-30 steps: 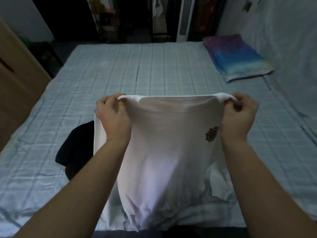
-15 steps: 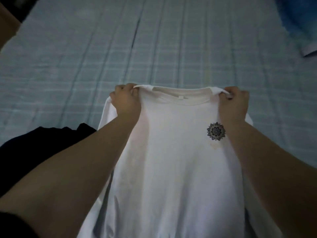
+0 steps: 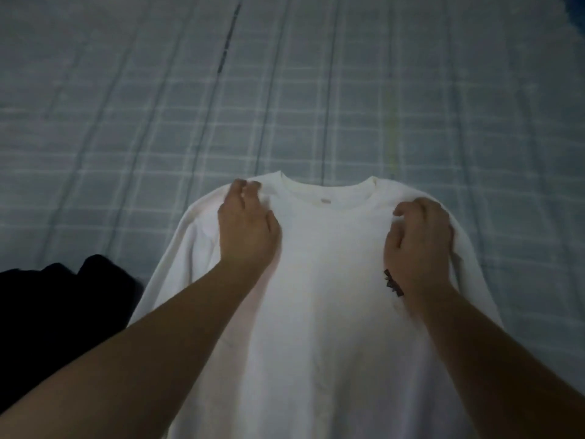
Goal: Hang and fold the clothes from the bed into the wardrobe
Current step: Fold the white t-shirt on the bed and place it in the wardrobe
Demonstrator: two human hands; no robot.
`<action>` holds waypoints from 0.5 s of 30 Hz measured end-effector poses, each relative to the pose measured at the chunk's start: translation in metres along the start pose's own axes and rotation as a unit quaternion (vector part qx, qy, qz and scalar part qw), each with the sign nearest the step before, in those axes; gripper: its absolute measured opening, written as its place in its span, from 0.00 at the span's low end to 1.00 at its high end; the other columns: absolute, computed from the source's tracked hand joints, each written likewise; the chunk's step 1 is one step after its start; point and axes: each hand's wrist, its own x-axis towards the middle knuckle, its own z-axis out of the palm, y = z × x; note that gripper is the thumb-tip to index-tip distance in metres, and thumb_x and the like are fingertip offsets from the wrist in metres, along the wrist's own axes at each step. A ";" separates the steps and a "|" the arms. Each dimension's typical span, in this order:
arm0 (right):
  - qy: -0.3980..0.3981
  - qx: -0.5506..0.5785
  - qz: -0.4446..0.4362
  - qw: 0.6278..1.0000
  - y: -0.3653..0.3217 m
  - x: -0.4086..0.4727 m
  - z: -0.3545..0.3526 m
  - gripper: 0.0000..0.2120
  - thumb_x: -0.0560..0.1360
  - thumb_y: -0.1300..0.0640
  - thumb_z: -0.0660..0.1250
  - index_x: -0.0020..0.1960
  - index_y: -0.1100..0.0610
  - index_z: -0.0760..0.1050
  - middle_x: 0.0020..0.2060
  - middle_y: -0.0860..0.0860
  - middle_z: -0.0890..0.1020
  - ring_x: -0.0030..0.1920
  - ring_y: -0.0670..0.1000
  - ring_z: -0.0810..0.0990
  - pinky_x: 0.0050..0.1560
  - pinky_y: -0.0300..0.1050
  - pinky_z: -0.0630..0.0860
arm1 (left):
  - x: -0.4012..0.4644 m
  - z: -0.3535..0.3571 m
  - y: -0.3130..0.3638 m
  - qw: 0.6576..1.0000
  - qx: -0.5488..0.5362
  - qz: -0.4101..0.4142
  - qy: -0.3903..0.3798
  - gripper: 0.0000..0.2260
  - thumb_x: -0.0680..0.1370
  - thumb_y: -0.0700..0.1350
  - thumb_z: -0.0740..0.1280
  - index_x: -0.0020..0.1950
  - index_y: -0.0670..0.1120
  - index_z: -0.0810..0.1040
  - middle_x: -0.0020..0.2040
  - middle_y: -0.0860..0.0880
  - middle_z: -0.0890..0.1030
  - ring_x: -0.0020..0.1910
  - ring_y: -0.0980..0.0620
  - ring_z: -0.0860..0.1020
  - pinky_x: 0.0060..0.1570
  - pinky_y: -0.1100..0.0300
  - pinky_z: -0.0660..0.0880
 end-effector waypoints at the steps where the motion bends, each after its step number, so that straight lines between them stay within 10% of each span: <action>1: -0.021 -0.018 -0.011 1.000 0.005 0.003 0.001 0.16 0.77 0.54 0.57 0.61 0.56 0.74 0.61 0.57 0.75 0.62 0.61 0.72 0.63 0.59 0.68 | 0.000 0.005 -0.005 0.998 -0.002 0.062 -0.026 0.21 0.74 0.41 0.66 0.67 0.42 0.72 0.67 0.36 0.73 0.66 0.37 0.70 0.65 0.42 0.66; 7: -0.127 -0.123 -0.020 0.984 0.016 0.015 0.016 0.25 0.82 0.45 0.52 0.78 0.49 0.58 0.78 0.51 0.60 0.76 0.56 0.59 0.72 0.62 0.58 | 0.004 0.027 -0.015 0.982 0.092 0.088 -0.137 0.26 0.82 0.55 0.48 0.80 0.55 0.55 0.81 0.50 0.56 0.80 0.49 0.51 0.77 0.42 0.44; 15: -0.267 -0.091 -0.011 0.959 0.023 0.027 0.008 0.29 0.82 0.51 0.53 0.81 0.51 0.49 0.81 0.51 0.50 0.80 0.55 0.48 0.76 0.62 0.50 | 0.013 0.017 -0.018 0.965 0.078 0.078 -0.238 0.26 0.84 0.54 0.51 0.81 0.53 0.49 0.82 0.48 0.49 0.80 0.48 0.46 0.77 0.42 0.41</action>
